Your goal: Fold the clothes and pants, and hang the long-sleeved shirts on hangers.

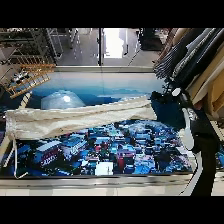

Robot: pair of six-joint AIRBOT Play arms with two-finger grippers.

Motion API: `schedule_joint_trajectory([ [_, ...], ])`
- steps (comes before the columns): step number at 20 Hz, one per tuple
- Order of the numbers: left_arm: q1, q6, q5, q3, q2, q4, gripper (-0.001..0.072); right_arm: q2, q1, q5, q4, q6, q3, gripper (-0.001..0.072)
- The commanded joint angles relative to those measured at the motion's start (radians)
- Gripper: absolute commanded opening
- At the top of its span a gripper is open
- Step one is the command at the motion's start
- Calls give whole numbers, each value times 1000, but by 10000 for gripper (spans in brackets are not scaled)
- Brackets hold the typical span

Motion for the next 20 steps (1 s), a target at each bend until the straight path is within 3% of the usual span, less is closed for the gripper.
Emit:
schedule_joint_trajectory([
  [1,29,45,-118,1,33,-11,557,52,-53,270,25,4,3,516],
  [4,49,51,-268,1,106,174,553,109,-109,490,167,3,-66,508],
  [7,2,-56,-365,-54,166,458,554,218,-107,458,229,-14,-304,508],
  [12,-104,-57,-136,-276,217,400,555,327,-103,207,513,-61,-651,509],
  [15,-158,-72,23,-333,217,400,557,325,-76,96,540,-60,-711,516],
  [20,-164,-126,19,-333,194,462,581,289,-34,-3,539,-11,-721,519],
])
